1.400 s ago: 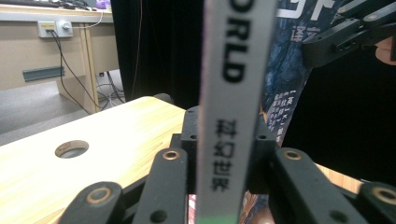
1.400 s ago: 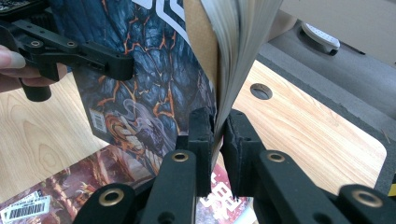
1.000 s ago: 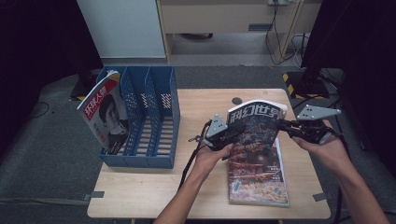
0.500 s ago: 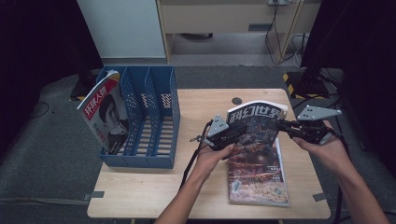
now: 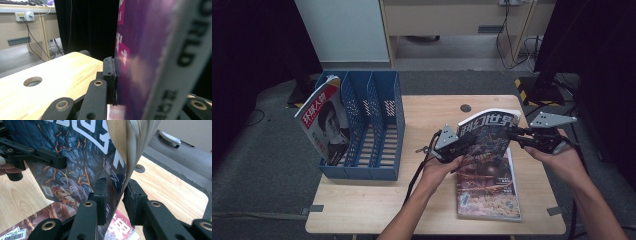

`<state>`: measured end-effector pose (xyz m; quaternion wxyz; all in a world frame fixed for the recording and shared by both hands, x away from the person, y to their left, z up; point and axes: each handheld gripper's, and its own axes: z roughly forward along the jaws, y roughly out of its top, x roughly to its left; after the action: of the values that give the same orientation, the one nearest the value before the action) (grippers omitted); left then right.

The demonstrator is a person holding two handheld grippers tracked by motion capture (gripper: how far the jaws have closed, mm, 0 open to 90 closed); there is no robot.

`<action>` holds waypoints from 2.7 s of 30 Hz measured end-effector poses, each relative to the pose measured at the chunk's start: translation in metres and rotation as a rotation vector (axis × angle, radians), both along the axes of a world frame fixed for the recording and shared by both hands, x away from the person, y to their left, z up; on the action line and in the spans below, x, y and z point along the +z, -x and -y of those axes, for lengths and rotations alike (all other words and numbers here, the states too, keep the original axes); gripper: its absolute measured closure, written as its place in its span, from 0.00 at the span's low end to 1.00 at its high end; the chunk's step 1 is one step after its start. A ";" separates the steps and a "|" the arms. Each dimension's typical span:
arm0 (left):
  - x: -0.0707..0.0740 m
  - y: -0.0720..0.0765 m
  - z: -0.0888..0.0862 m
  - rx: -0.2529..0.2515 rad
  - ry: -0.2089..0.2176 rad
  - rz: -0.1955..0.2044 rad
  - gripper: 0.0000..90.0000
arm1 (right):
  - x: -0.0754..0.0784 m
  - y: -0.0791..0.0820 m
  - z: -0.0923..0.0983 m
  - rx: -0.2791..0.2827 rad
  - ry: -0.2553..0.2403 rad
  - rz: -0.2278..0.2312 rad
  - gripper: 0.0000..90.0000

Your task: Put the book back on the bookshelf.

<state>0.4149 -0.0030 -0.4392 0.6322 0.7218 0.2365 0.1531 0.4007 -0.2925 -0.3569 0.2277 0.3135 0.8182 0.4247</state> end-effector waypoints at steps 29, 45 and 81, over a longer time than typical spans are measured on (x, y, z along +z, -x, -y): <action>-0.003 0.006 -0.001 -0.016 0.010 0.032 0.92 | -0.025 -0.007 0.003 -0.068 -0.003 -0.045 0.44; -0.003 0.005 -0.001 -0.010 0.019 0.026 0.92 | -0.059 -0.014 0.002 -0.151 0.060 -0.150 0.12; 0.029 0.009 -0.027 0.052 0.051 0.041 0.92 | -0.133 0.008 0.012 -0.273 0.002 -0.312 0.11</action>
<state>0.4059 0.0243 -0.4100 0.6508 0.6958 0.2462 0.1780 0.3927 -0.3046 -0.4902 0.1538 0.4832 0.7940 0.3352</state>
